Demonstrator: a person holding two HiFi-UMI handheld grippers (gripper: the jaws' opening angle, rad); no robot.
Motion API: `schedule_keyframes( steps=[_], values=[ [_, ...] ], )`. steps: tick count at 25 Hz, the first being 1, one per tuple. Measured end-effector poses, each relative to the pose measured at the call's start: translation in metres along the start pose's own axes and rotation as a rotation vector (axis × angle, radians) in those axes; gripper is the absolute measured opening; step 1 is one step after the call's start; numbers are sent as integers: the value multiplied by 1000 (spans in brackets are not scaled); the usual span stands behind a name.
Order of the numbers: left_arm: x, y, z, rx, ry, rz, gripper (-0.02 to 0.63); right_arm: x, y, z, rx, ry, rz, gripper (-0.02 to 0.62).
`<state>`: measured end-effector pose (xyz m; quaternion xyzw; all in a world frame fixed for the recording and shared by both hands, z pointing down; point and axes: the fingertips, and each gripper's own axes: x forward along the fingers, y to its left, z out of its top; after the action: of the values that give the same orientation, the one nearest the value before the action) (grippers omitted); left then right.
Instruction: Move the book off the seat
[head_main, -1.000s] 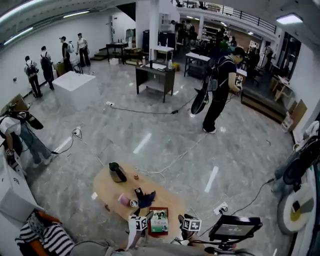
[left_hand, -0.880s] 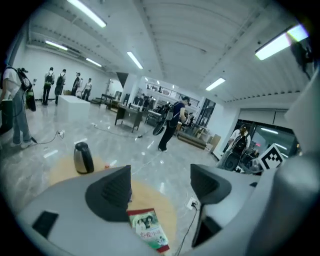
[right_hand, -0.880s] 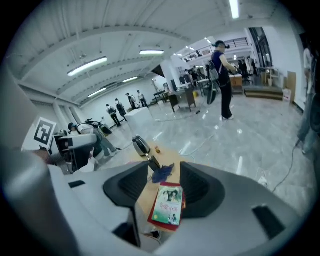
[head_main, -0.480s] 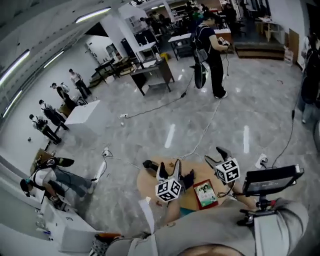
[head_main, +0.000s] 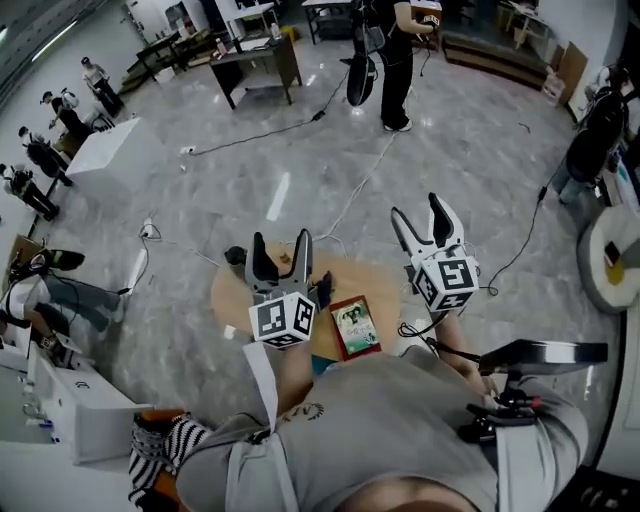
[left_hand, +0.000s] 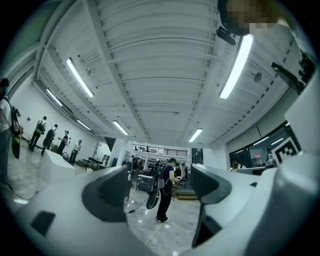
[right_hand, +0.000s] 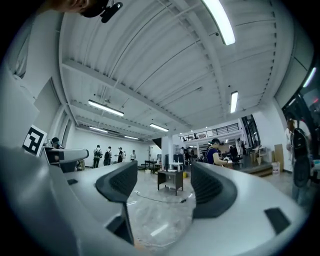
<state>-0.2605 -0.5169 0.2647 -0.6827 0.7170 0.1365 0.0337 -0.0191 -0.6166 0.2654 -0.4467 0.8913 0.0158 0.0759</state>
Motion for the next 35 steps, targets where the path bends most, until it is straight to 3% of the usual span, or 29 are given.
schedule_keyframes(
  steps=[4, 10, 14, 17, 21, 24, 27, 30, 35],
  values=[
    [-5, 21, -8, -32, 23, 2, 383, 4, 13, -18, -15, 95, -39, 325],
    [2, 65, -23, -26, 81, 53, 383, 19, 36, -19, -62, 140, -55, 325],
    [11, 81, -25, -87, 50, 5, 383, 29, 54, -15, -109, 159, -62, 325],
    [8, 95, -35, -124, 80, -29, 383, 32, 71, -29, -152, 264, -88, 324],
    [4, 108, -51, -114, 138, -88, 383, 31, 88, -56, -183, 402, -123, 324],
    [6, 110, -65, -88, 149, -131, 383, 29, 89, -78, -179, 447, -140, 322],
    [11, 94, -84, -59, 172, -133, 383, 25, 65, -99, -170, 473, -127, 319],
    [22, 73, -86, -6, 139, -114, 383, 27, 33, -109, -164, 471, -88, 318],
    [-34, 80, -50, 83, 169, 22, 383, 24, 60, -90, -171, 341, 23, 319]
  ],
)
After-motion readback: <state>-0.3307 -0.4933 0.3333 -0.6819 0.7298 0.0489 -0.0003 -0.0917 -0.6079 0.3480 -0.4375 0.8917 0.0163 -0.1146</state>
